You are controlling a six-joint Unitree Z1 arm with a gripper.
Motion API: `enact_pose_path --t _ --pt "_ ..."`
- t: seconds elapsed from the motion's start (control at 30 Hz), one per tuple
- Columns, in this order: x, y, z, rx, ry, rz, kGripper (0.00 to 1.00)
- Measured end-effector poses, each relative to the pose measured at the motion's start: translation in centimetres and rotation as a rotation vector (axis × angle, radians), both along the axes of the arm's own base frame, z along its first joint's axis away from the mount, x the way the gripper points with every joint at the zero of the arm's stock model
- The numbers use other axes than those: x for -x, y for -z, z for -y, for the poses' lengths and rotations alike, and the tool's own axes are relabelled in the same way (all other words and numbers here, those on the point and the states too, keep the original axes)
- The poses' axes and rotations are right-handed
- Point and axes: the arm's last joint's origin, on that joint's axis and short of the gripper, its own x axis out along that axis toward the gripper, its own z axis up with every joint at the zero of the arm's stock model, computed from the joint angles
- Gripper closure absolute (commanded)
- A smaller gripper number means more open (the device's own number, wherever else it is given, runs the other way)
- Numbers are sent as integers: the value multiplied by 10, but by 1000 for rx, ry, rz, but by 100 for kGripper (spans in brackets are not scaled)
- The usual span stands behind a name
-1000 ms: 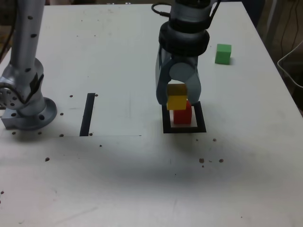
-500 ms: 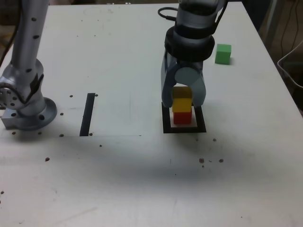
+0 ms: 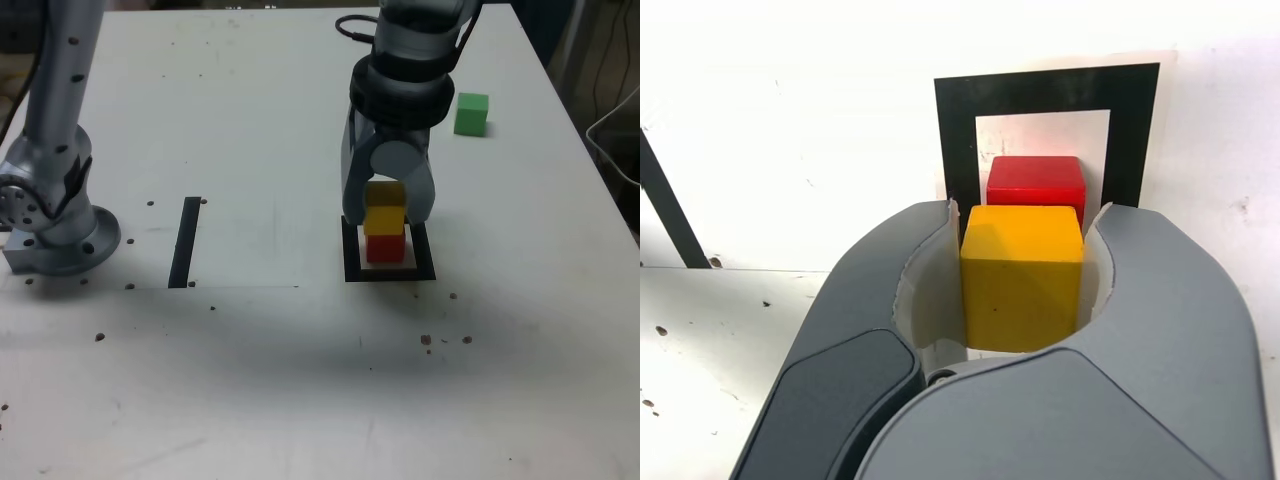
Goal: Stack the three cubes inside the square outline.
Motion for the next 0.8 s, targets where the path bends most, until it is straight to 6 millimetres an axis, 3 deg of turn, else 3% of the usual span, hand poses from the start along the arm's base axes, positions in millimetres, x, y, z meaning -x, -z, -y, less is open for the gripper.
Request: enact_pose_path --t 0.17,0.4,0.63,0.8 --pt "-1 2 -1 0 0 -5 78" --pt "-2 4 -2 5 1 -10 64" --pt "-3 6 -3 5 3 -13 62" --pt "-4 6 -4 5 6 -8 50"
